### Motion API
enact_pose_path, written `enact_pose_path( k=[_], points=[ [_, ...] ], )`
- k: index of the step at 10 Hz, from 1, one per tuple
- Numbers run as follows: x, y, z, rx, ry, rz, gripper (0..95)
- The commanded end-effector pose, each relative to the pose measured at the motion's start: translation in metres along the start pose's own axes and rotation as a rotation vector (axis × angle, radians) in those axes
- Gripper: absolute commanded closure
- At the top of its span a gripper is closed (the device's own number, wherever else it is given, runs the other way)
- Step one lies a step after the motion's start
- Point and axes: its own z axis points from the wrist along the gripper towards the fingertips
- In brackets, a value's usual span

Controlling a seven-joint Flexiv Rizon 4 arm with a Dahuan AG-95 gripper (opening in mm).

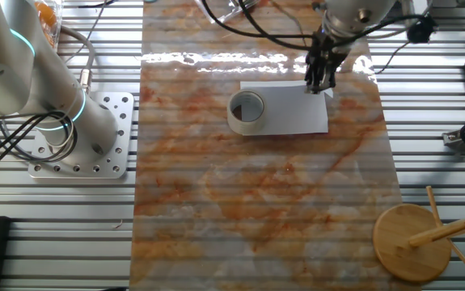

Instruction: Unfold a piece of paper

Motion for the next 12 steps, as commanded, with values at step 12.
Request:
enact_pose_path(
  k=[12],
  points=[
    [0.003, 0.009, 0.014, -0.036, 0.001, 0.024, 95.0]
  ],
)
